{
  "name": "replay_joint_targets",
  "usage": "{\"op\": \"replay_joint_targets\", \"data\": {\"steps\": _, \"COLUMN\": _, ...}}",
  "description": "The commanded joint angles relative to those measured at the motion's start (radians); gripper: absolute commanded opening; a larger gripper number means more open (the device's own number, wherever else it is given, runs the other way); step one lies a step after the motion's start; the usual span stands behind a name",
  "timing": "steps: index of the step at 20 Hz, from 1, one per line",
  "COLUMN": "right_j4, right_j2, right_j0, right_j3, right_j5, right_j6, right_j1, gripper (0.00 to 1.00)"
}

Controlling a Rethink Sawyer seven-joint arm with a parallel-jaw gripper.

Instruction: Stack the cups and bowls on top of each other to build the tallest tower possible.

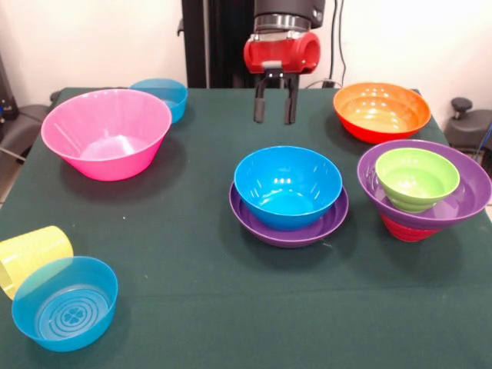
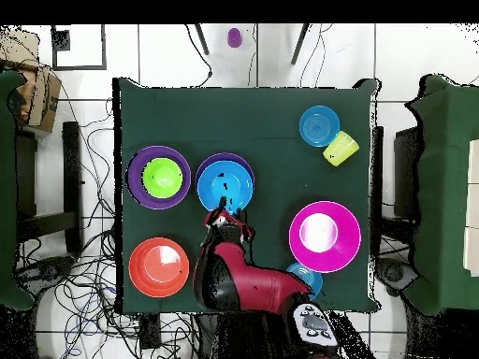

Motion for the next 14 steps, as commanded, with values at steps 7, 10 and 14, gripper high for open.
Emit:
{"op": "replay_joint_targets", "data": {"steps": 7, "right_j4": 0.130, "right_j2": 0.104, "right_j0": -0.040, "right_j3": 0.155, "right_j5": -0.121, "right_j6": 0.455, "right_j1": 0.188, "gripper": 1.00}}
{"op": "replay_joint_targets", "data": {"steps": 10, "right_j4": 0.177, "right_j2": 0.088, "right_j0": -0.005, "right_j3": 0.144, "right_j5": -0.137, "right_j6": 0.482, "right_j1": 0.203, "gripper": 1.00}}
{"op": "replay_joint_targets", "data": {"steps": 14, "right_j4": 0.249, "right_j2": 0.104, "right_j0": 0.039, "right_j3": 0.163, "right_j5": -0.067, "right_j6": 0.507, "right_j1": 0.073, "gripper": 1.00}}
